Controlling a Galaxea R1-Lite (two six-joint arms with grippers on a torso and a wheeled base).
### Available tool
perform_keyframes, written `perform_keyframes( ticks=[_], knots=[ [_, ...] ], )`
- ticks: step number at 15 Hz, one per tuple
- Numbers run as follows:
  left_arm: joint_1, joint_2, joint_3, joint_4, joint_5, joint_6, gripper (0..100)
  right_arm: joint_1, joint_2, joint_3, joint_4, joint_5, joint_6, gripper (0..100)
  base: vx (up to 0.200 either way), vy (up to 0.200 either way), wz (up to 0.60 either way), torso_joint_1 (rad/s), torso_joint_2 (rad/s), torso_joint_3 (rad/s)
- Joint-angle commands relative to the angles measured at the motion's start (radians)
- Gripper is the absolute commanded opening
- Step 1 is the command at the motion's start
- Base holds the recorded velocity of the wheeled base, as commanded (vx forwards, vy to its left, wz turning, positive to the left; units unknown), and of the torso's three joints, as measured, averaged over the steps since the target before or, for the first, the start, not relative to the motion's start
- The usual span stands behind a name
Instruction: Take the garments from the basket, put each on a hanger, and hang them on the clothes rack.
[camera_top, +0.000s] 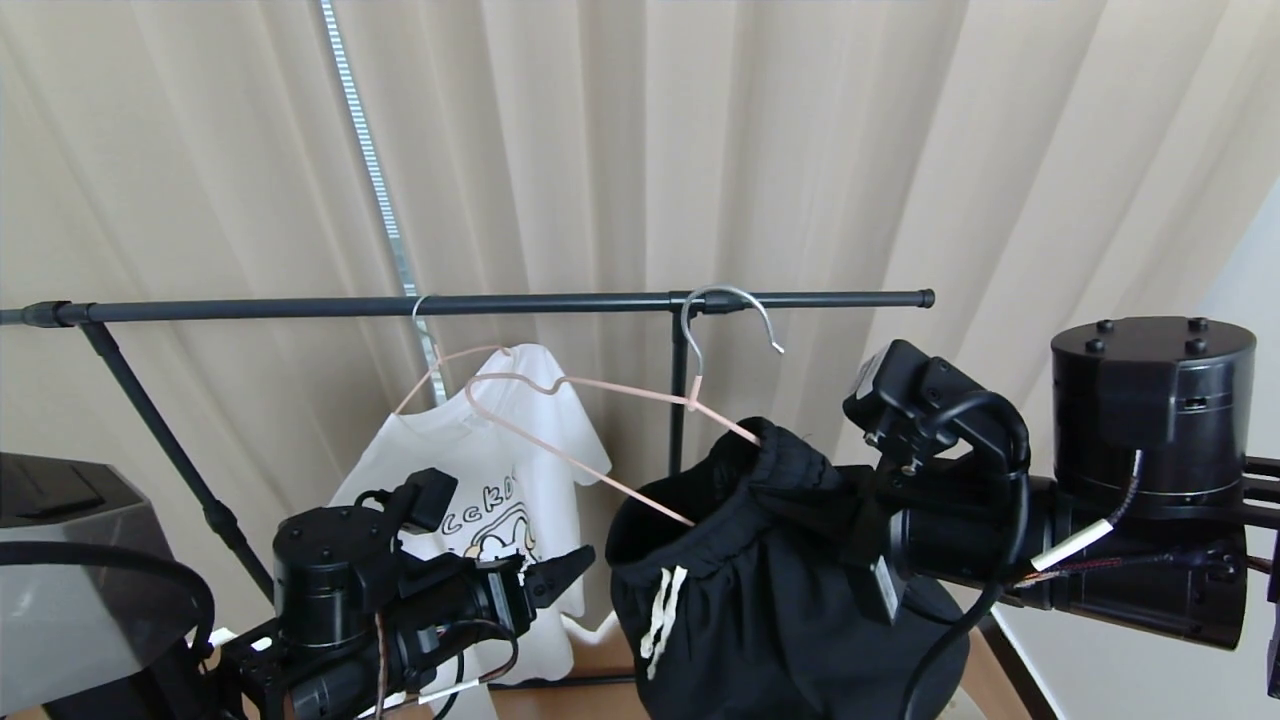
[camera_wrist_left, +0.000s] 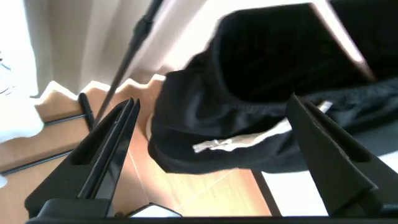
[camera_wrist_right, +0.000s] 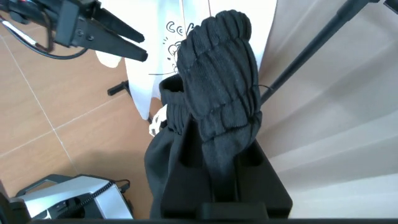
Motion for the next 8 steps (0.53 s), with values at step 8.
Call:
perform_keyframes(
  ticks=[8],
  knots=[
    [0.034,0.117,-0.110,-0.076,-0.037,-0.022,100,0.027,-0.020,0.016,-0.030,0.009,0.007,0,0.000,0.000,0.00,0.000,0.00,0.000]
  ],
)
